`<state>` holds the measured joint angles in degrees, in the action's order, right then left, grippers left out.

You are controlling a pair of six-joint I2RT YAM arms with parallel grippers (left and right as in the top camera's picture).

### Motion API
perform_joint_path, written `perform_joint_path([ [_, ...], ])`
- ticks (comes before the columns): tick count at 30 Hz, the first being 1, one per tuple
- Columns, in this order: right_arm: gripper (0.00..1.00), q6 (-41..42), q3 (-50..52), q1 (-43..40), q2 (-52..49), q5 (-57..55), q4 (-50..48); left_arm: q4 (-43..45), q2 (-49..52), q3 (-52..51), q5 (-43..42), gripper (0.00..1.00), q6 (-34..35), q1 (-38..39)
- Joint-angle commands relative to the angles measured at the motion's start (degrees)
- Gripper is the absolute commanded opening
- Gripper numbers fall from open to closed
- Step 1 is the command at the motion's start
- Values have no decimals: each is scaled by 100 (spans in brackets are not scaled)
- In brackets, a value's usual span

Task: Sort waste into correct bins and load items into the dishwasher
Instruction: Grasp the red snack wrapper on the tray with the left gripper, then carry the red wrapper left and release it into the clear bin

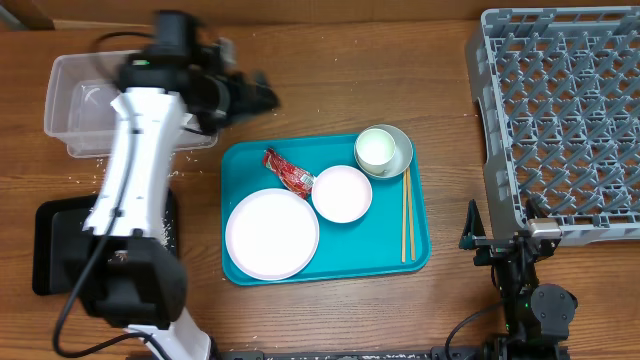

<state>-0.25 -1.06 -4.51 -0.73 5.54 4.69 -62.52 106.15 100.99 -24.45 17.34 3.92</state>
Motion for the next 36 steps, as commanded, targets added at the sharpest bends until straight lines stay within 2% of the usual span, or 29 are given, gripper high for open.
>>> perform_joint_path([
  [1, 100, -42, 59, -39, 57, -33, -28, -216, 232, 72, 1449, 100, 420, 686],
  [4, 100, -42, 59, -39, 57, -33, -28, -245, 428, 28, 1906, 97, 940, 988],
  [8, 100, -39, 59, -39, 57, -33, -26, -372, 767, 26, 1912, 83, 1596, 1141],
  [10, 100, -39, 59, -39, 57, -33, -28, -420, 935, 26, 1912, 80, 1770, 1150],
  [18, 100, -39, 59, -39, 57, -33, -28, -625, 1770, 26, 1878, 69, 2146, 1154],
  [26, 100, -39, 59, -39, 57, -33, -28, -525, 2293, 26, 1751, 65, 2146, 1154],
  [28, 100, -42, 59, -39, 57, -33, -28, -444, 2371, 26, 1762, 58, 2142, 1154],
  [29, 100, -39, 59, -39, 57, -33, -28, -417, 2393, 26, 1757, 51, 2144, 1154],
  [34, 100, -39, 59, -39, 57, -33, -28, -376, 2376, 37, 1733, 5, 2116, 1152],
  [36, 100, -42, 59, -39, 57, -33, -26, -442, 2337, 74, 1683, 4, 2120, 1134],
])
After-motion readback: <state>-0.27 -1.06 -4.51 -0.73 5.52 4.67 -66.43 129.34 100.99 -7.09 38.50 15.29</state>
